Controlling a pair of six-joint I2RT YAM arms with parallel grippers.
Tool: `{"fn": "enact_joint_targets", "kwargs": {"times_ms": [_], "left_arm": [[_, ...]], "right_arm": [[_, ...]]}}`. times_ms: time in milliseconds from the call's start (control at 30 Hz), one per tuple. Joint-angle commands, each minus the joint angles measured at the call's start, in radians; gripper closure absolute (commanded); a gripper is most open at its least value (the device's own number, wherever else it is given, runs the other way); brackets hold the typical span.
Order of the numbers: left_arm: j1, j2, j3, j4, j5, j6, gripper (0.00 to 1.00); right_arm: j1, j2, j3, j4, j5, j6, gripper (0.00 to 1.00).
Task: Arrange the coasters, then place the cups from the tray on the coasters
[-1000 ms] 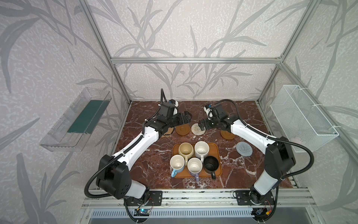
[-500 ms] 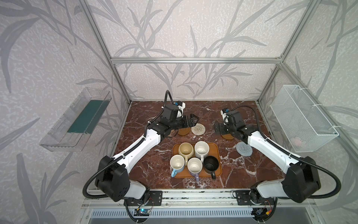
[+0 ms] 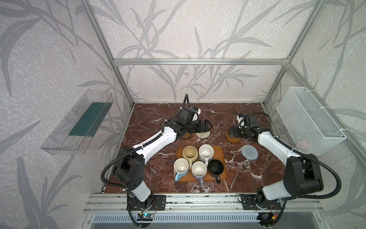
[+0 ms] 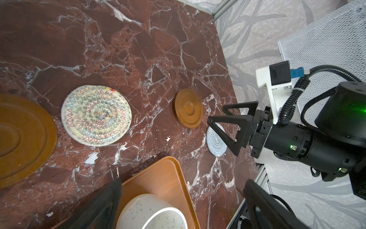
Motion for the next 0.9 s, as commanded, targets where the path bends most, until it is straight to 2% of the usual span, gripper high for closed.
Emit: {"fn": "enact_joint_targets", "kwargs": {"times_ms": [0, 133, 300, 700, 867], "left_arm": [[-0.005, 0.034, 0.059, -0.028, -0.013, 0.006, 0.02], [-0.006, 0.075, 0.096, -0.032, -0.002, 0.01, 0.03], [-0.009, 0.124, 0.131, -0.039, 0.005, 0.016, 0.02], [-0.014, 0.184, 0.193, -0.07, 0.006, 0.035, 0.03], [-0.014, 0.195, 0.204, -0.081, 0.027, 0.045, 0.03]], "right_arm": [[-0.007, 0.048, 0.03, 0.002, -0.045, 0.001, 0.15], [-0.007, 0.116, 0.058, -0.004, -0.029, -0.01, 0.24], [-0.008, 0.172, 0.087, -0.002, -0.028, -0.005, 0.28], [-0.007, 0.285, 0.134, -0.024, -0.032, 0.001, 0.46], [-0.008, 0.313, 0.16, -0.052, -0.017, -0.013, 0.49]]}}
